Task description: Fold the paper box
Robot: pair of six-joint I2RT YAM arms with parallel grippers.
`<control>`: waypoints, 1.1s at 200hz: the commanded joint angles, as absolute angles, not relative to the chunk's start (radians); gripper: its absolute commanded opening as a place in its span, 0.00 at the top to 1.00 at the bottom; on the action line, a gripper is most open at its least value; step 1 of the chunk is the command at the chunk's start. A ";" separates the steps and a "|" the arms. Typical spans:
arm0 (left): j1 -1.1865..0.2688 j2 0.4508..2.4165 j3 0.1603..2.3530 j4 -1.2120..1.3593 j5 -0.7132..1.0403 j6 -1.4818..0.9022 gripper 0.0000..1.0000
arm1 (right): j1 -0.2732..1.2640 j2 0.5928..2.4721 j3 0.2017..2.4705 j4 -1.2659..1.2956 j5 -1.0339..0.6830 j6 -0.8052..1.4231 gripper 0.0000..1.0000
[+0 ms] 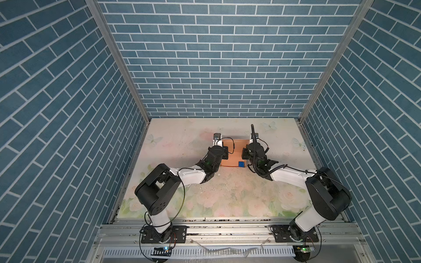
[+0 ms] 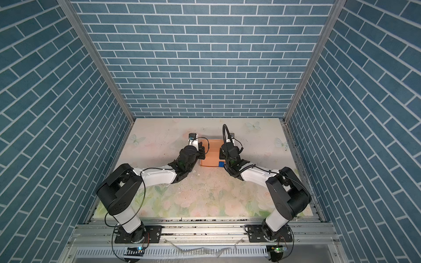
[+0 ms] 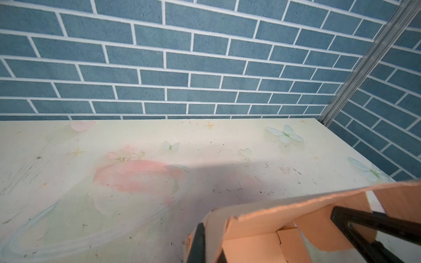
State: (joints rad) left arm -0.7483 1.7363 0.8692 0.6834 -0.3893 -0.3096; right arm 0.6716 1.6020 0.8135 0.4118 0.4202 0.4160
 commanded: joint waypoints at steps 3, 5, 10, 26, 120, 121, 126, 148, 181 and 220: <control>-0.747 1.754 0.827 0.795 -0.455 -0.324 1.00 | 0.669 1.617 0.783 0.476 0.506 0.469 1.00; -0.748 1.755 0.824 0.800 -0.455 -0.324 1.00 | 0.672 1.618 0.781 0.479 0.507 0.468 1.00; -0.750 1.756 0.818 0.811 -0.453 -0.324 1.00 | 0.673 1.620 0.778 0.487 0.511 0.466 1.00; -0.753 1.765 0.803 0.840 -0.455 -0.327 1.00 | 0.679 1.627 0.764 0.512 0.523 0.465 1.00; -0.788 1.790 0.734 0.939 -0.482 -0.321 1.00 | 0.719 1.633 0.654 0.668 0.580 0.432 1.00; -0.788 1.789 0.733 0.940 -0.482 -0.321 1.00 | 0.719 1.632 0.652 0.671 0.580 0.431 1.00; -0.791 1.789 0.728 0.944 -0.484 -0.322 1.00 | 0.722 1.633 0.648 0.676 0.581 0.430 1.00; -0.806 1.789 0.712 0.959 -0.504 -0.327 1.00 | 0.730 1.633 0.626 0.704 0.589 0.416 1.00; -0.830 1.784 0.683 0.982 -0.528 -0.326 1.00 | 0.748 1.628 0.606 0.727 0.609 0.407 1.00; -0.856 1.785 0.639 1.027 -0.567 -0.327 0.98 | 0.769 1.644 0.570 0.791 0.626 0.382 1.00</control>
State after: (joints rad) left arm -0.8448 1.7802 0.6685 0.9867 -0.4938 -0.3191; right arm 0.7650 1.6207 0.5972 0.7300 0.5594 0.3992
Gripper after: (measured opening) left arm 0.051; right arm 0.051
